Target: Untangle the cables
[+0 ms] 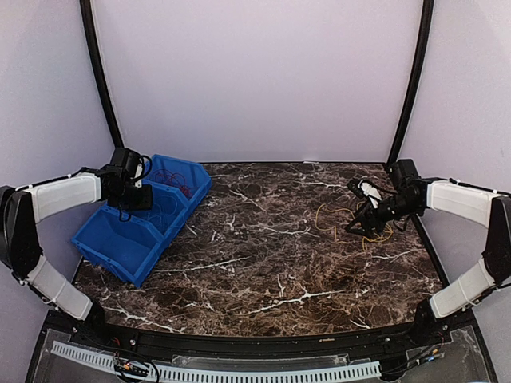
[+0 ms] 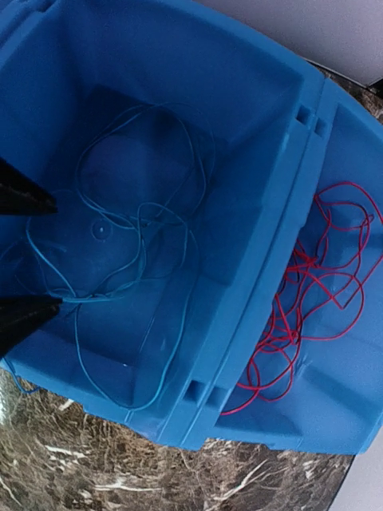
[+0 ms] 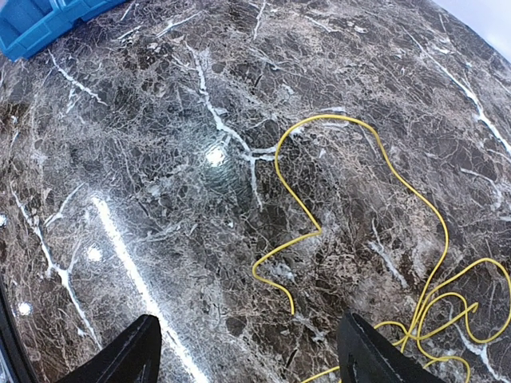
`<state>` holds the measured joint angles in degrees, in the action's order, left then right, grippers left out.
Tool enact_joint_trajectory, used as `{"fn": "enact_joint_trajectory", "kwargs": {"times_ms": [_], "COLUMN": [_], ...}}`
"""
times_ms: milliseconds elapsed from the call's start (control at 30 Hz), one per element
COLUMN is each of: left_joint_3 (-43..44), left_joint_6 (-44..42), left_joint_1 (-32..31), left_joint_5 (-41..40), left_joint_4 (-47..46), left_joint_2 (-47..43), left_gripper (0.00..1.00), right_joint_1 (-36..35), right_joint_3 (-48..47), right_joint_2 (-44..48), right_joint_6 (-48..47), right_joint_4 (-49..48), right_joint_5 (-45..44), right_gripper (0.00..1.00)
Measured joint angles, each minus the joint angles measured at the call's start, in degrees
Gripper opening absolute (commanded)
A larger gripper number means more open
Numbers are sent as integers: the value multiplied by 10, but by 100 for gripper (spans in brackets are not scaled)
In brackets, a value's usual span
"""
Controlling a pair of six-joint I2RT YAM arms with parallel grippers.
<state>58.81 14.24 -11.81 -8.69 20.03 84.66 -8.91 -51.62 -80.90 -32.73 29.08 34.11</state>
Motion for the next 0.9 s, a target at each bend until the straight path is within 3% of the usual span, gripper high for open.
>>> {"fn": "enact_joint_trajectory", "kwargs": {"times_ms": [33,167,500,700,900], "left_joint_3": [0,3,20,15,7], "left_joint_6": [4,14,27,35,53], "left_joint_1": [1,2,-13,-93,-216], "left_joint_5": [-2,-10,19,100,151], "left_joint_4": [3,12,-7,-100,-186], "left_joint_2": [3,-4,-143,-187,-94], "left_gripper": [50,55,57,55,55], "right_joint_1": [0,0,0,0,0], "right_joint_3": [0,0,-9,-68,-127], "right_joint_2": [0,-5,-18,-75,-133], "right_joint_6": [0,0,5,14,15], "right_joint_4": [0,0,-3,-3,0], "right_joint_5": [0,-1,-47,-95,-135], "right_gripper": [77,77,72,69,71]}}
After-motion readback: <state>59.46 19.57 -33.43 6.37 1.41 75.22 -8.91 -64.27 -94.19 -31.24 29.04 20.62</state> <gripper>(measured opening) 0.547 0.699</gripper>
